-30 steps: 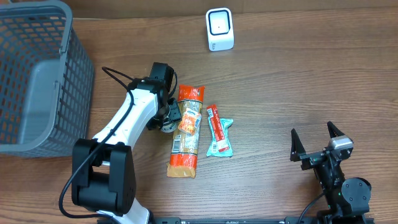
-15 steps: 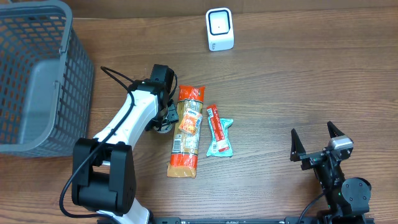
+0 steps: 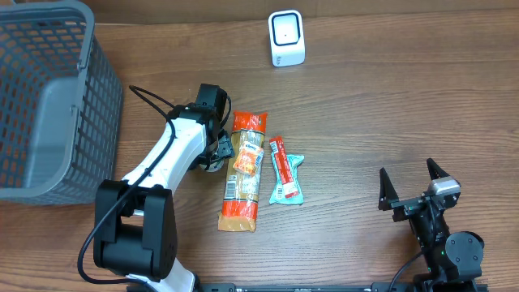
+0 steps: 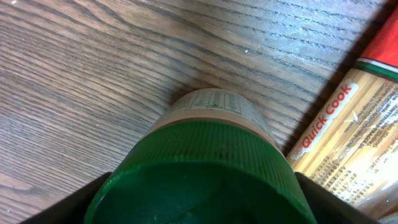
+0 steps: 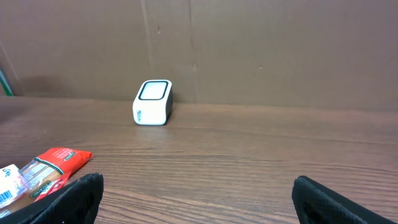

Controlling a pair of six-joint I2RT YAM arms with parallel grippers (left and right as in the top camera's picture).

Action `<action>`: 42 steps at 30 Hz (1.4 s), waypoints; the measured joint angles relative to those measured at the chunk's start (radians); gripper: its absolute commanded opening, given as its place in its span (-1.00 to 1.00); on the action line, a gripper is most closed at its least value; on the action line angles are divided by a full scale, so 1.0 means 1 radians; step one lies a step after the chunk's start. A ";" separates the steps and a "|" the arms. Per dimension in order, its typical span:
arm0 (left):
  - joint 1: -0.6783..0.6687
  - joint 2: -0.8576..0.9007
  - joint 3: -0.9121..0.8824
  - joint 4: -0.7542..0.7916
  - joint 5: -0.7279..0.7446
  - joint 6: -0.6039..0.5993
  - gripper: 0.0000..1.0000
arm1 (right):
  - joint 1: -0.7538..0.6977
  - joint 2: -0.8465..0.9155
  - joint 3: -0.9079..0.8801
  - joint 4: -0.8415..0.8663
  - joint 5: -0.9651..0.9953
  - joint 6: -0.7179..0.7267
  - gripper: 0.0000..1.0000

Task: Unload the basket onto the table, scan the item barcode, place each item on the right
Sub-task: 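Lift the green-capped jar out and lower it beside the long pack, then release the jar and raise the left gripper above the basket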

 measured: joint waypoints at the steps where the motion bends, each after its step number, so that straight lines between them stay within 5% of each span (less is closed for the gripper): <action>1: 0.000 0.000 0.000 0.000 0.002 -0.002 0.79 | 0.000 0.000 0.000 0.000 0.000 0.000 1.00; 11: 0.021 0.000 0.124 -0.122 0.003 -0.010 0.86 | 0.000 0.000 0.000 0.000 0.000 0.000 1.00; 30: 0.130 -0.029 0.882 -0.518 0.003 0.078 1.00 | 0.000 0.000 0.000 0.000 0.000 0.000 1.00; 42: 0.322 -0.199 0.981 -0.565 -0.108 0.100 1.00 | 0.000 0.000 0.000 -0.001 0.000 0.000 1.00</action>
